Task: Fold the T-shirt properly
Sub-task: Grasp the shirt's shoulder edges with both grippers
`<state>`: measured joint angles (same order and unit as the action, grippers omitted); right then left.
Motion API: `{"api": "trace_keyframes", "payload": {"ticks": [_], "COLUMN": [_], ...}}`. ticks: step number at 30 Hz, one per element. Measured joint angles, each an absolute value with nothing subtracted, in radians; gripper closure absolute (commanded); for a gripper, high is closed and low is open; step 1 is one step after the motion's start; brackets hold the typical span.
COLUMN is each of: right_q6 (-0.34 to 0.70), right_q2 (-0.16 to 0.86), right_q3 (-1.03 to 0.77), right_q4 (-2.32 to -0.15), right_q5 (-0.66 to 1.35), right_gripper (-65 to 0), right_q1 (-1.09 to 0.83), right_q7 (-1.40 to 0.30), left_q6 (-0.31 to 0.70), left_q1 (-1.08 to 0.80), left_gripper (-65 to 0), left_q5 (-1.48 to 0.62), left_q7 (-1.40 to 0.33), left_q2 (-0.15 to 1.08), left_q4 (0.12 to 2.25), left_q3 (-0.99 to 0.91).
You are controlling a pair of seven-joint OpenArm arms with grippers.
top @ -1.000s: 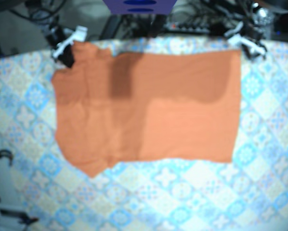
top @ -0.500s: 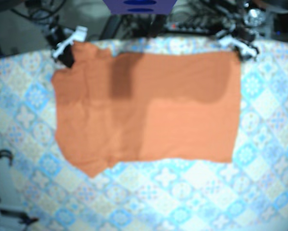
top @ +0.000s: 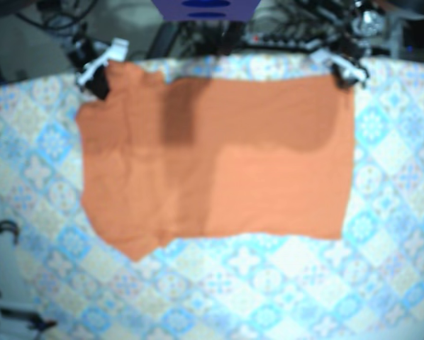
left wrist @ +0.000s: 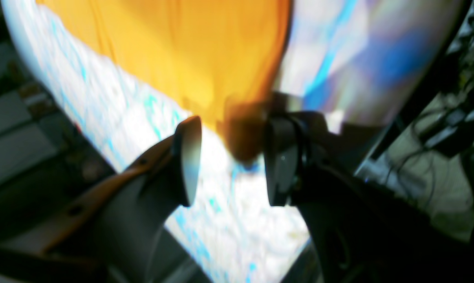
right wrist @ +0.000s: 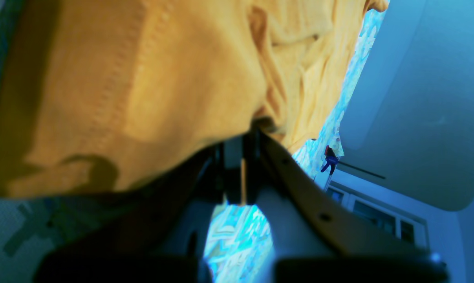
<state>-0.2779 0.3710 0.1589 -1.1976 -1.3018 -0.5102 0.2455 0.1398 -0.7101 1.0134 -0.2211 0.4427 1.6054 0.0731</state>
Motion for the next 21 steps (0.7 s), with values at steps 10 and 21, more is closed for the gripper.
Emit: {"api": "trace_keyframes", "payload": {"ticks": [10,21], "right_q6": [-0.278,-0.278], "right_q2": [0.371,0.371], "right_q3": [0.159,0.161], "right_q4": [-1.198,-1.198], "right_q5": [-1.302,-1.301], "right_gripper": [0.0,0.0], "right_q1": [-0.510,-0.510], "right_q7": [0.246,0.244], "left_q6": [0.140,0.158], "left_q1": [-0.709,-0.709], "left_gripper": [-25.5,-25.1], "left_q5": [1.008,0.994], "left_q7": [-0.201,-0.213], "left_q2": [0.439,0.445], "left_q4": [1.612,1.606], "left_q3": [0.072,0.023]}}
